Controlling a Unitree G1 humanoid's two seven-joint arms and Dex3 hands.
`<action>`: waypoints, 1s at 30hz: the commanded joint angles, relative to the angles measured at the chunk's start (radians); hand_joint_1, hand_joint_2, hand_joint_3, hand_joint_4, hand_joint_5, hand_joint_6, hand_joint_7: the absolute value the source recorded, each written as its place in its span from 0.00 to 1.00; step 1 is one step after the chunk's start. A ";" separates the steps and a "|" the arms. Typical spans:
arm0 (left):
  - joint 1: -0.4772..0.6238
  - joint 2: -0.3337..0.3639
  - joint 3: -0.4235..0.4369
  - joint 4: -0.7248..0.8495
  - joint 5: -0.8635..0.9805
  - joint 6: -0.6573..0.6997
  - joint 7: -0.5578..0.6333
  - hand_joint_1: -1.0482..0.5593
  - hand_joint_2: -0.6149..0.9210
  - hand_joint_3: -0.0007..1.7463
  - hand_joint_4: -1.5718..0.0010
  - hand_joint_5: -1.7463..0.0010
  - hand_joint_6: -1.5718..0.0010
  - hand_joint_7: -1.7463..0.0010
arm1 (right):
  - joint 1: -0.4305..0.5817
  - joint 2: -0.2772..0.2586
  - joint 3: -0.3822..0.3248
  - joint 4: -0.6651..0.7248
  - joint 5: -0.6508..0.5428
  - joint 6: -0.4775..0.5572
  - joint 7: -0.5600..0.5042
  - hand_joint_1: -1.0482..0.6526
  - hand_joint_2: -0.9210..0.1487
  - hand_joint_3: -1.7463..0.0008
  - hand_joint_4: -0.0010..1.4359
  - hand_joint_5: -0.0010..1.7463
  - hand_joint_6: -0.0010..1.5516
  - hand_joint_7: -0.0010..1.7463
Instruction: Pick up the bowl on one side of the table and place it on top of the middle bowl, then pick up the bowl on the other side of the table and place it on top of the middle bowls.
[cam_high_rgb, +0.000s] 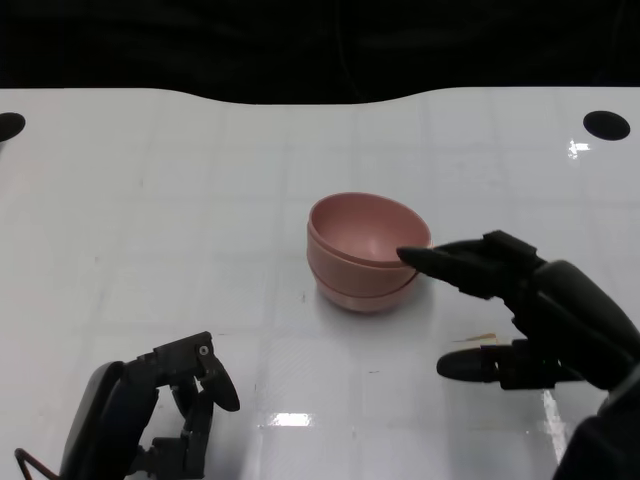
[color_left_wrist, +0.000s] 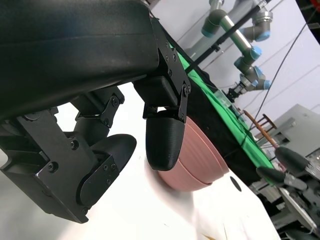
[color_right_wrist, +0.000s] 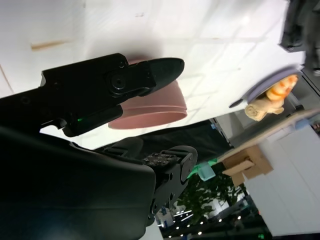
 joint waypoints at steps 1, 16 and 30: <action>-0.001 0.008 0.006 -0.006 -0.006 0.004 0.003 0.63 0.57 0.91 0.42 0.02 0.46 0.13 | 0.035 0.020 -0.030 0.002 0.015 -0.062 -0.055 0.38 0.00 0.97 0.00 0.51 0.25 0.04; -0.002 0.015 0.008 -0.004 0.000 0.002 0.006 0.62 0.56 0.92 0.42 0.02 0.46 0.13 | 0.121 0.149 -0.072 0.095 0.164 -0.211 -0.122 0.70 0.43 0.37 0.45 0.75 0.47 0.53; 0.006 0.017 0.013 0.000 -0.023 0.001 -0.003 0.63 0.56 0.91 0.42 0.02 0.46 0.14 | 0.061 0.176 -0.095 0.314 0.237 -0.335 -0.050 0.74 0.70 0.00 0.69 1.00 0.56 0.86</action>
